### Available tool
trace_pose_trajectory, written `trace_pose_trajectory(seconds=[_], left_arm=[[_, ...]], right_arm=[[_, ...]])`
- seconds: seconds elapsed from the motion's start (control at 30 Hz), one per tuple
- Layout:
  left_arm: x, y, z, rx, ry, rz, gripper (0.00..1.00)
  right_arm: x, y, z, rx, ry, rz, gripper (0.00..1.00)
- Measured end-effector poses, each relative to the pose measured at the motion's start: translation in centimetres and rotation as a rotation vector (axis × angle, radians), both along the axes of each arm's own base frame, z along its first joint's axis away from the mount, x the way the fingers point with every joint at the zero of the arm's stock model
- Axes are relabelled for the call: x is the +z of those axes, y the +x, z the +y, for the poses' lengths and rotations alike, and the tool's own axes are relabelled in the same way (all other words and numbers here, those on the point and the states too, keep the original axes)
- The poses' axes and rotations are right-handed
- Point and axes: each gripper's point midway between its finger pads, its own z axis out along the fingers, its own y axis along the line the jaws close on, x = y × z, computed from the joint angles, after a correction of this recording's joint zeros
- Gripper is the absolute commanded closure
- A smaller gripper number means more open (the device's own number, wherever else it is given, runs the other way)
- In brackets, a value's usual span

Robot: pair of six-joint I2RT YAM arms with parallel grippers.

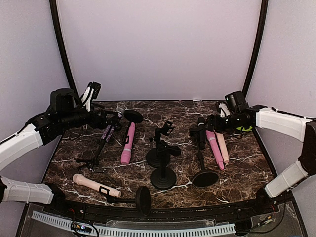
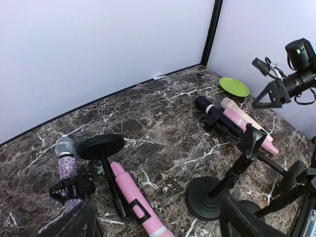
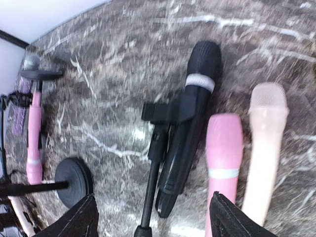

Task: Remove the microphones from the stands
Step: Place the microphone at the center of the board, then pick up the microphone stand with the microphone from the center of the board.

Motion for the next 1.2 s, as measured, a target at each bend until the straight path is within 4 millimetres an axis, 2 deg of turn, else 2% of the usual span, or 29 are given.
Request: trace_pose_trajectory(seconds=[0.1,0.27,0.43,0.67,0.9,1.03,1.13,1.2], left_arm=[[-0.3,0.1,0.2,0.013,0.007,0.003,0.11],[-0.6,0.2,0.4,0.028,0.014,0.006,0.11],[-0.6,0.3,0.6,0.036,0.017,0.004,0.11],[-0.6,0.4,0.7,0.044,0.019,0.003,0.12],[-0.7,0.4,0.7,0.046,0.02,0.003,0.11],[-0.7,0.4,0.7,0.046,0.02,0.003,0.11],[-0.7,0.4,0.7,0.046,0.02,0.003,0.11],[-0.7,0.5,0.7,0.047,0.021,0.003,0.11]], right_arm=[[-3.4,-3.5,2.1,0.049,-0.005,0.109,0.2],[-5.8,-7.2,4.6,0.1,0.004,0.199,0.2],[-7.2,-9.0,5.6,0.11,0.008,0.238,0.2],[-9.6,-9.6,6.2,0.098,-0.037,0.281,0.24],[-11.4,-10.3,6.7,0.11,-0.073,0.316,0.39],[-11.9,-10.6,6.7,0.102,-0.093,0.325,0.51],[-11.9,-10.6,6.8,0.092,-0.097,0.321,0.63],[-11.9,-10.5,6.6,0.083,-0.103,0.315,0.75]])
